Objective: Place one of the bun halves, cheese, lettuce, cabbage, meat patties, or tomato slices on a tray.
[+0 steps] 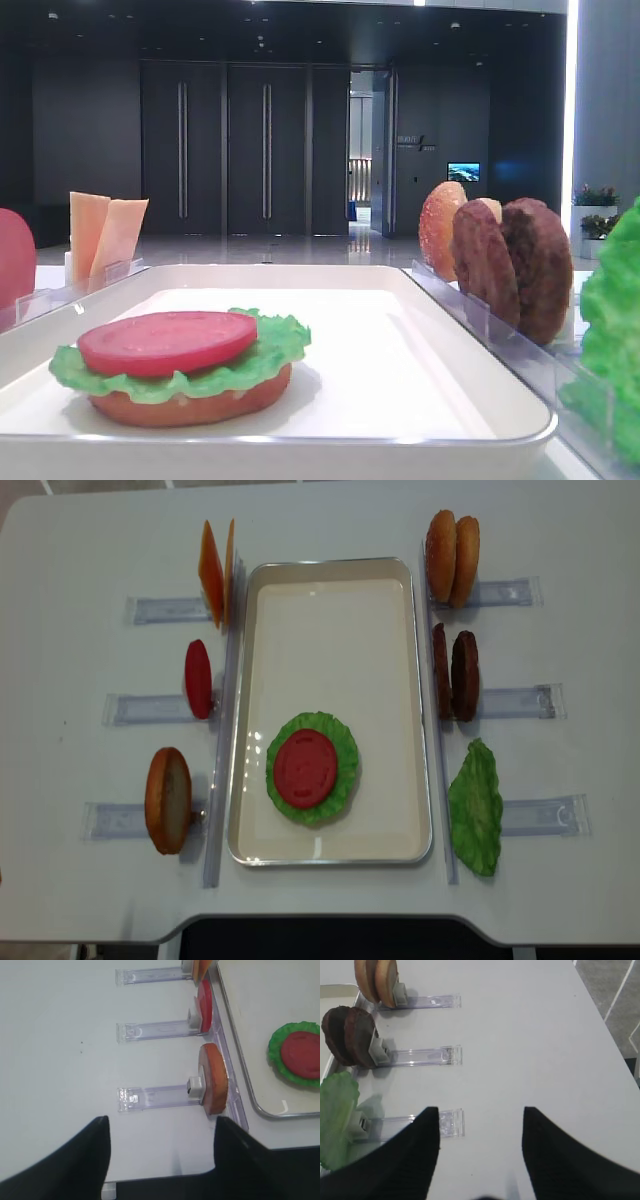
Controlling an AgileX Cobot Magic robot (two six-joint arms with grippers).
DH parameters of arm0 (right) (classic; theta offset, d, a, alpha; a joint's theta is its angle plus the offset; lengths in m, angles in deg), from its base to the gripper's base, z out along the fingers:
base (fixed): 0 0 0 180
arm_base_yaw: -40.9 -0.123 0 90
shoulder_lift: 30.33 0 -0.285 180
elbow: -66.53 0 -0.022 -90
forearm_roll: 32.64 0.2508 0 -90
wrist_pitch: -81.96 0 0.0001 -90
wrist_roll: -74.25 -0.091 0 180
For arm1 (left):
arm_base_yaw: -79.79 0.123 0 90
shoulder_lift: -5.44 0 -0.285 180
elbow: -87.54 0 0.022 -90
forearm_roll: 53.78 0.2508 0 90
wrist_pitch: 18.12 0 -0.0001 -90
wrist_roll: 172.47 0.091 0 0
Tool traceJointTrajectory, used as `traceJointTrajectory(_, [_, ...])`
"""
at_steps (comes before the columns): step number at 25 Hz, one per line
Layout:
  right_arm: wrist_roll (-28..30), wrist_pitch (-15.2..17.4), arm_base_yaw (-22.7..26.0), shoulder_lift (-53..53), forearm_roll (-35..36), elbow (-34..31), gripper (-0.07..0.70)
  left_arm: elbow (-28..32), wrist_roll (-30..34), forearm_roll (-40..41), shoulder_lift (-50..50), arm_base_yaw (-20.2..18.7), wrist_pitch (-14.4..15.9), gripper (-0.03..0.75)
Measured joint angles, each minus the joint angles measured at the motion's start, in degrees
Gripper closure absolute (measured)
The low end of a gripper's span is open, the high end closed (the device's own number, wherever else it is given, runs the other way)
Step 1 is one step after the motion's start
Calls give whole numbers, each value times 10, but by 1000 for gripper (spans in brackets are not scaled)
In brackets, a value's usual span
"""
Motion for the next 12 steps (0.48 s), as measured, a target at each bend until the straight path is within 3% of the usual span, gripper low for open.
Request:
traceJointTrajectory(7, [0,0,0,0,0,0,270,56,6,0,111,0,0,272])
traceJointTrajectory(12, [0,0,0,0,0,0,270,85,8,-15,119,-1,0,317])
